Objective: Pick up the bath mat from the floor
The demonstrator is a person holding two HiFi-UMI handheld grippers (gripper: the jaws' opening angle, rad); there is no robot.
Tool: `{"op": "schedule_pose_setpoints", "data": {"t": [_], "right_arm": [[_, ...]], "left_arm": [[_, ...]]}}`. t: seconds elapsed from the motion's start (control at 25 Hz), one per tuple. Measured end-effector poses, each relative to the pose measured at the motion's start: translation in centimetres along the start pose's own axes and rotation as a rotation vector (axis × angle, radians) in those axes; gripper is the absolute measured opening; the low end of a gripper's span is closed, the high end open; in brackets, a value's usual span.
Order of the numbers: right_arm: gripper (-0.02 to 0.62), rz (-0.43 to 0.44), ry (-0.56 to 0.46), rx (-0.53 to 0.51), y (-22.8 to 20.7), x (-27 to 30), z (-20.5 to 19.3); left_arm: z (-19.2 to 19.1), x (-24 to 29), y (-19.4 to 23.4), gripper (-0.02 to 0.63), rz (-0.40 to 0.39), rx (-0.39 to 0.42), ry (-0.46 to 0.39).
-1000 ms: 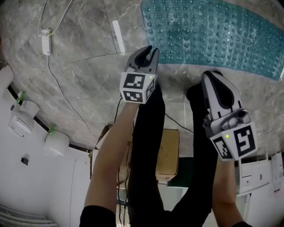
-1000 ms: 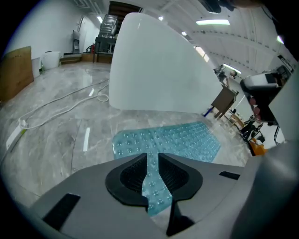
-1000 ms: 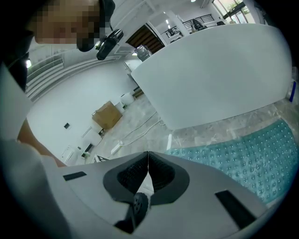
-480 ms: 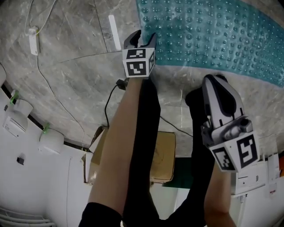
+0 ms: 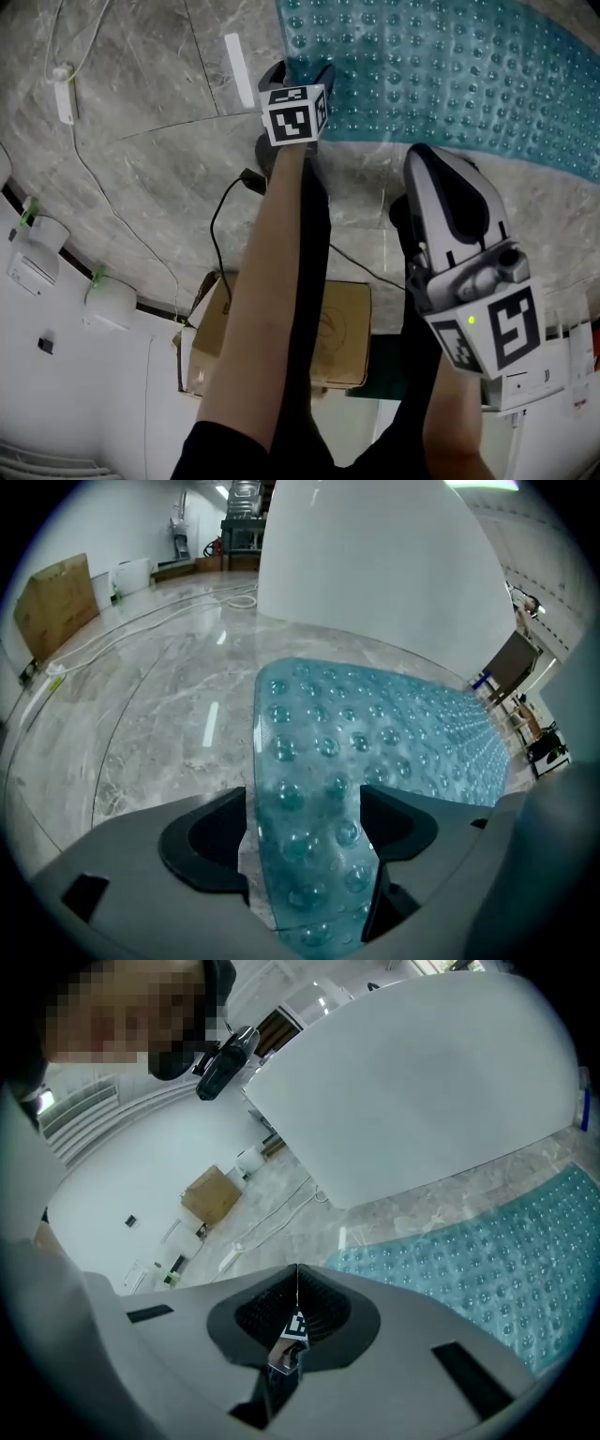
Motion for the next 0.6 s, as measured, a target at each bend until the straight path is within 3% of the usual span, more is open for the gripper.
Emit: {"op": "schedule_pose_setpoints", "data": {"t": [0.28,0.44,0.6], "right_arm": [[0.014,-0.013,-0.023,0.061,-1.4,-0.4,0.4],[0.014,-0.006,-0.027,0.074,-1.4,-0.3,0.4],[0.014,0.008,-0.018,0.083,-1.1,-0.1,0.3]], "left_arm": [[0.0,0.5,0.4,0.376,0.067,-0.089,-0.019],[0.1,0.4,-0.1,0.371,0.039,-0.124,-0.019],[-0.1,0.2,-0.3,0.342,0.017,-0.103,-0.002]]}}
Point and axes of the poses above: the fingertips, and each gripper's own axes: x forward along the fingers, y to its left, z out of its top, the point moved 2 cm from there along -x, backward along the fingers, and after that the axes turned 4 degrees about x, right-handed, at the moved point
